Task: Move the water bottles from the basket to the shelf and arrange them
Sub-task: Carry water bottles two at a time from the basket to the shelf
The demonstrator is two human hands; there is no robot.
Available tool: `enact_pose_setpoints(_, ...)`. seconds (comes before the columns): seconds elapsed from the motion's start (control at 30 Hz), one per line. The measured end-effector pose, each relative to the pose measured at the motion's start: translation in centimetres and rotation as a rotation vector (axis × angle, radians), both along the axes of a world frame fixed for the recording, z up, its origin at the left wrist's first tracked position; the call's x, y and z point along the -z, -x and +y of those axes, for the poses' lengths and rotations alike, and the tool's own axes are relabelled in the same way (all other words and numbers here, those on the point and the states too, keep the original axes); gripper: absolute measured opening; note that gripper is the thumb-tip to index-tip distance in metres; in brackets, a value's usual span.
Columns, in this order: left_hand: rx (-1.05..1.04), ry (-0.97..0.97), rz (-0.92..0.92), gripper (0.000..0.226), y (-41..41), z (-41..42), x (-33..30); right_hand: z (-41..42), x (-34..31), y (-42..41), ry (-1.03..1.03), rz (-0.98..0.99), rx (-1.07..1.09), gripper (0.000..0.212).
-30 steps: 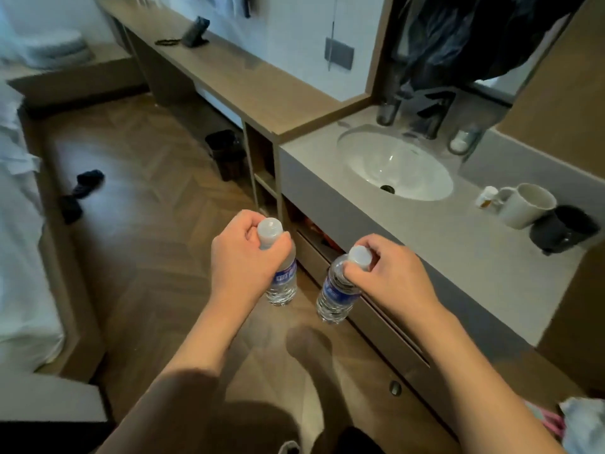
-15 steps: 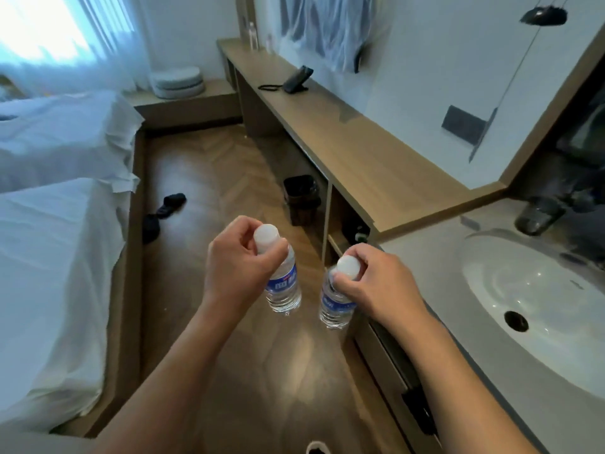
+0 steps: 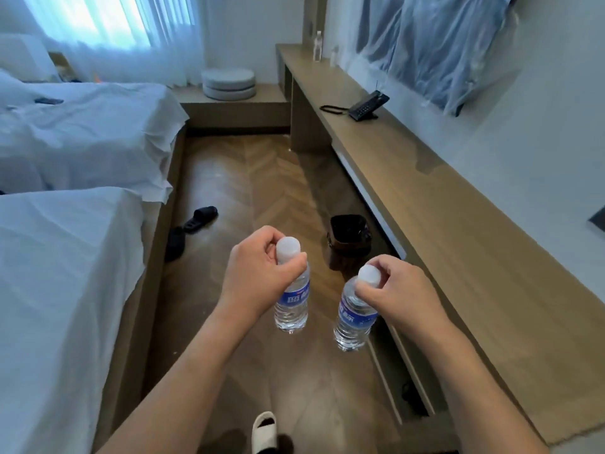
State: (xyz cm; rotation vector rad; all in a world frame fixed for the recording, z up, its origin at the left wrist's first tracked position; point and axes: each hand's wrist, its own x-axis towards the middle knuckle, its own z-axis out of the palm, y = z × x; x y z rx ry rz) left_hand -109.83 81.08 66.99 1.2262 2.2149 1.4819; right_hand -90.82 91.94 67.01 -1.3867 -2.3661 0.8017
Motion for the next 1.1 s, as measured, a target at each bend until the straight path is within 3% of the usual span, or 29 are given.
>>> enact_pose_setpoints(0.3,-0.044,-0.039,0.01,0.024,18.1,14.8,-1.4,15.0,-1.7,18.0,-0.018,0.106,0.003,0.019)
enact_pose_setpoints(0.5,-0.068,0.034,0.013,0.02,28.6,25.6,0.9,26.4,0.9,29.8,0.017,0.038,-0.06,0.019)
enact_pose_setpoints(0.8,-0.117,-0.014,0.04,0.022,46.8,42.6,-4.0,45.0,-2.4,48.6,-0.017,0.138,-0.128,0.021)
enact_pose_setpoints(1.1,-0.086,0.03,-0.045,0.026,66.7,58.1,0.3,60.5,-0.3,68.1,-0.023,0.08,-0.096,0.02)
